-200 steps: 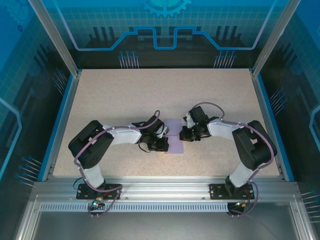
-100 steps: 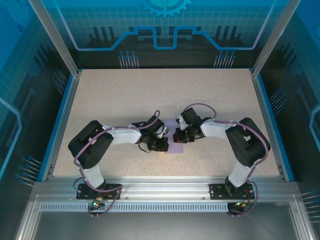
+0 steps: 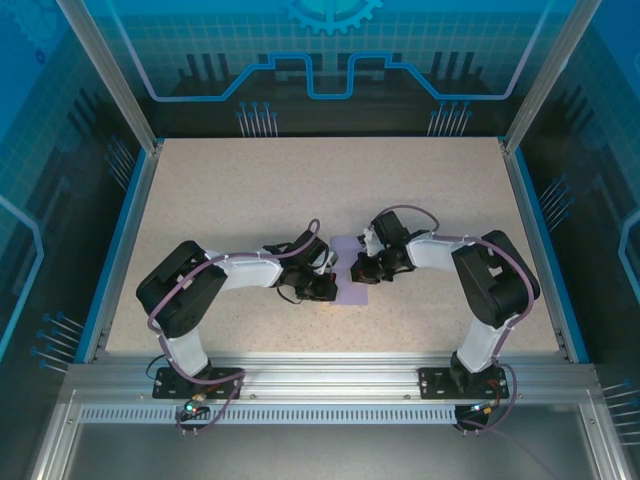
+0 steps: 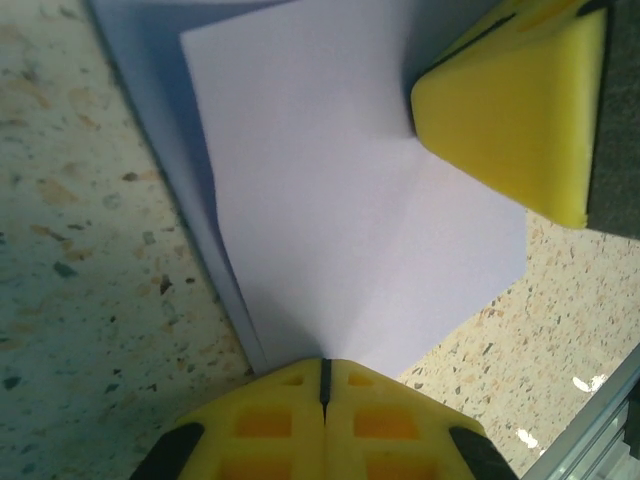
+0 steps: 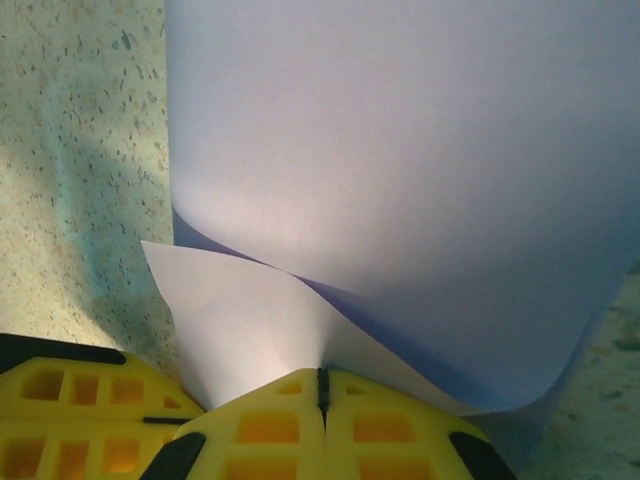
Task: Fold a paper plane with a square sheet of paper (fold left side to right side)
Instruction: Fold the triangle a second time at the center of the table.
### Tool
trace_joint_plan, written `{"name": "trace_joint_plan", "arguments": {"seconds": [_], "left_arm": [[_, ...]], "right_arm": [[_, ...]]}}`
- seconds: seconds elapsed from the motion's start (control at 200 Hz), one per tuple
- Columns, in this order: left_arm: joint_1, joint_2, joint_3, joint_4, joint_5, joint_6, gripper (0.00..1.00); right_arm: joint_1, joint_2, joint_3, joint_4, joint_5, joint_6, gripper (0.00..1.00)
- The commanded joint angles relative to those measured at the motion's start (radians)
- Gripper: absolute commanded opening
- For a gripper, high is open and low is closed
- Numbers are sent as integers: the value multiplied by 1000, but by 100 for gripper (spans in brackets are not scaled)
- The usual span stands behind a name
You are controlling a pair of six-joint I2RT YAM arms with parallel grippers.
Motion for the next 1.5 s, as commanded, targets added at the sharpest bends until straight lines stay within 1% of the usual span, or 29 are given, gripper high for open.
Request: {"name": "trace_joint_plan", "arguments": {"seconds": [0.0,0.22,0.355,0.53,0.69,0.82,0.945,1.06,1.235,1.496], "left_arm": [[3,3,-46,-124,-36,15,2],[3,1,-48,-125,-36,15,2],[2,-2,-48,-126,-38,15,2],[2,-10,-50,-120,-35,12,2],[2,-22,-50,-103,-29,5,3],[1,-27,-47,-98,-27,0,2],[2,-27,-41,-91,-23,-4,3],[1,-25,-34,-90,-15,-6,3],[1,-41,-16,-95,-3,-8,3],[2,-46,65,-114,47,2,3]], "right_arm": [[-66,42,36,-47,115,-46,0],[-107,49,55,-75,101,-82,0],[-137,46,58,-95,116,-101,0],[-144,-19,55,-105,123,-109,0],[-110,-118,52,-106,108,-95,0],[-57,-138,37,-75,57,-56,0],[6,-102,14,-8,8,3,0],[43,-44,20,19,-7,25,0],[50,24,29,12,-4,37,0],[50,48,22,-40,36,24,0]]}}
